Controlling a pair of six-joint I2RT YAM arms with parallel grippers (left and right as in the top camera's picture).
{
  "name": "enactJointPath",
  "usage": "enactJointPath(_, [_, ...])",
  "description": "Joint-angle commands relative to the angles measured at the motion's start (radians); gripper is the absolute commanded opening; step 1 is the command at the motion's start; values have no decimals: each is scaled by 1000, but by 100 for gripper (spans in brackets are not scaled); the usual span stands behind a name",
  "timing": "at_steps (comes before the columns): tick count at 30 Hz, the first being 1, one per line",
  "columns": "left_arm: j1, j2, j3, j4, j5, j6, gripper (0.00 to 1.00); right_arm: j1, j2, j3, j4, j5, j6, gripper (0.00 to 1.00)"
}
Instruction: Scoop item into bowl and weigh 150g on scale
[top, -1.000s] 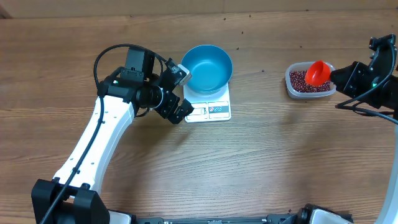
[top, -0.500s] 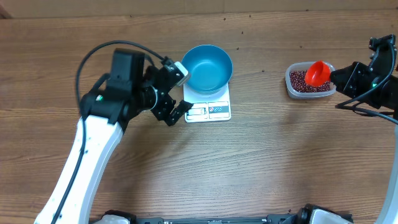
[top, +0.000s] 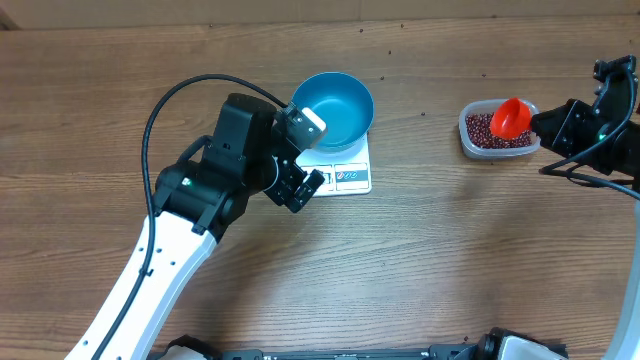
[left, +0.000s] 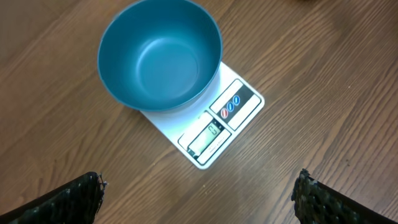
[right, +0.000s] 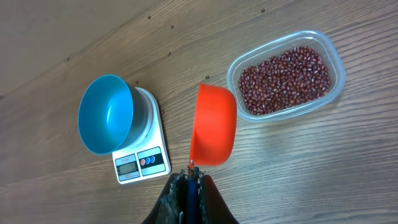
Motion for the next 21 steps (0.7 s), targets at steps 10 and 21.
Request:
enactJointPath(10, [1,37,-4,-47,62,95,99,-3,0,20,-2,6,-8,4])
enactJointPath(21, [1,37,-4,-29,-14,-51,100,-3,0,20,-5,7,-8,4])
